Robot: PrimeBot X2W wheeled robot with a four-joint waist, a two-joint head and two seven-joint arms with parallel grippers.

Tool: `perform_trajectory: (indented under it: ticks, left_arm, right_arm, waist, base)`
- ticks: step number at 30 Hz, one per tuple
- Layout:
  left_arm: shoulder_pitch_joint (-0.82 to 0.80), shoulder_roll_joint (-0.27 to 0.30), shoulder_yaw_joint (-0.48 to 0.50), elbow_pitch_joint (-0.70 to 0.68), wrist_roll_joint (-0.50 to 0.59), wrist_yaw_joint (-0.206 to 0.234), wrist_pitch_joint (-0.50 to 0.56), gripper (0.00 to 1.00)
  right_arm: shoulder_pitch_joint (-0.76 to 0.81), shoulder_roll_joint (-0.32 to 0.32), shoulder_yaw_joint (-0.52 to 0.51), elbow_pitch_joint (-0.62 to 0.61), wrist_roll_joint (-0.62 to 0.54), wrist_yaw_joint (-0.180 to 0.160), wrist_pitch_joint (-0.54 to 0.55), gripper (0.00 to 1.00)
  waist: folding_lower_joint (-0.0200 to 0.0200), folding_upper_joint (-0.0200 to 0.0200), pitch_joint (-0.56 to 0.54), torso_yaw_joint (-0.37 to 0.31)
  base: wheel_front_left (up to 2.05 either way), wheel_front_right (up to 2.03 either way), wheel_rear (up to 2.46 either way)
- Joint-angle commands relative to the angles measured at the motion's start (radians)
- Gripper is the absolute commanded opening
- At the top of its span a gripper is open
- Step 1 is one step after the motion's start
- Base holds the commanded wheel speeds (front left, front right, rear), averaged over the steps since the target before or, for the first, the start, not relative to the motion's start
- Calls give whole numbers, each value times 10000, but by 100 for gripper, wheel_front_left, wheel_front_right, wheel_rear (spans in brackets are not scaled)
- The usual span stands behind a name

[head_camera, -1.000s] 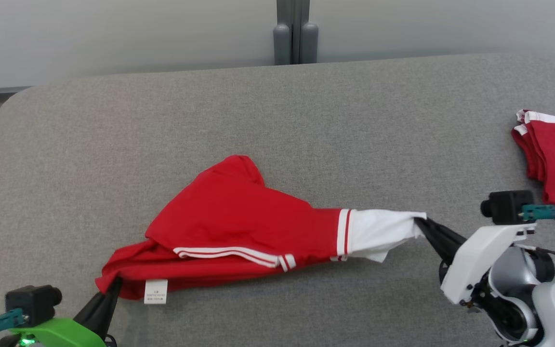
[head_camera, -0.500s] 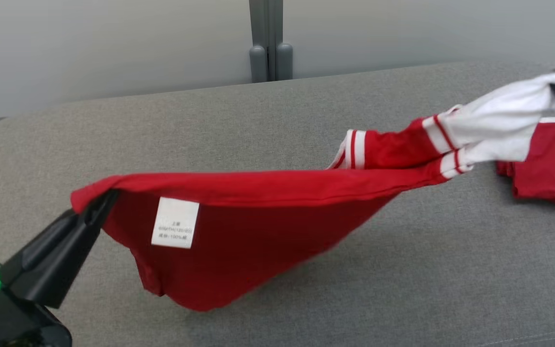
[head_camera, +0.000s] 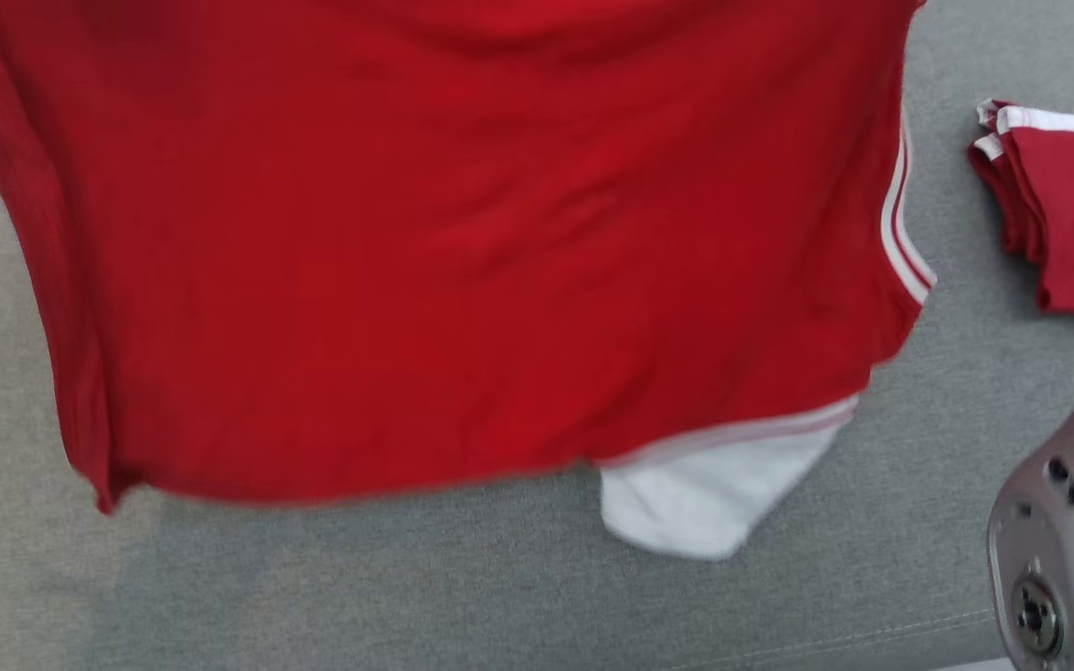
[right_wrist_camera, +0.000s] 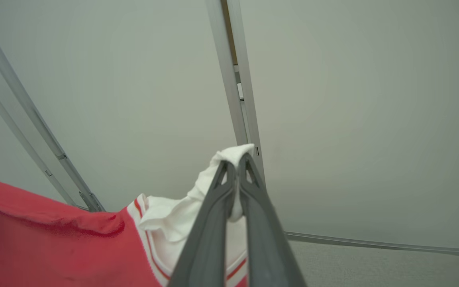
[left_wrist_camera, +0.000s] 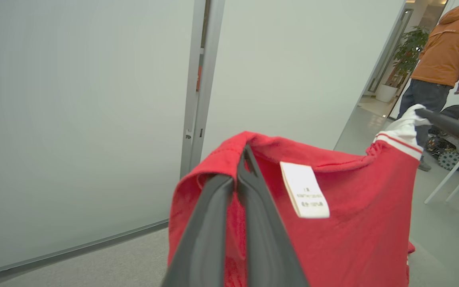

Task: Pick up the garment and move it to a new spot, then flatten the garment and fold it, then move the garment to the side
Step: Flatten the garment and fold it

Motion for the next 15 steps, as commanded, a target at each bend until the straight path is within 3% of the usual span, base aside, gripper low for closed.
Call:
perform_trajectory:
  ticks: [1,6,8,12,15]
  left_arm:
    - [-1051,-173,-192,733,414,-168,-221,0]
    - [-4521,-1258,-794,3921,1760,-665,-1865,0]
    - [-5531,-1718,-857,5081,2243,-924,-2982,0]
    - [-6377,-2145,-1513,7153,3104,-1290,-4774,0]
    - [-5924,-2342,-2148,8208,3191,-1369,-5835,0]
  right_arm:
    - [-925,-24,-93,732,-137,-1,-581,0]
    - [-4094,-7,-723,4244,-535,-1,-3328,0]
    - [-5003,-9,-1057,5726,-594,-4,-4511,0]
    - [-5866,-15,-1366,8361,-329,-9,-6560,0]
    - [-5321,-38,-1148,9918,210,-10,-7891,0]
  waist:
    - [-1,0,2057,102]
    - [-1,0,3117,189]
    - [-1,0,3295,165]
    - [-1,0,3333,46]
    - [-1,0,3158,-58]
  base:
    - [0,0,0]
    - [0,0,0]
    - [0,0,0]
    - [0,0,0]
    - [0,0,0]
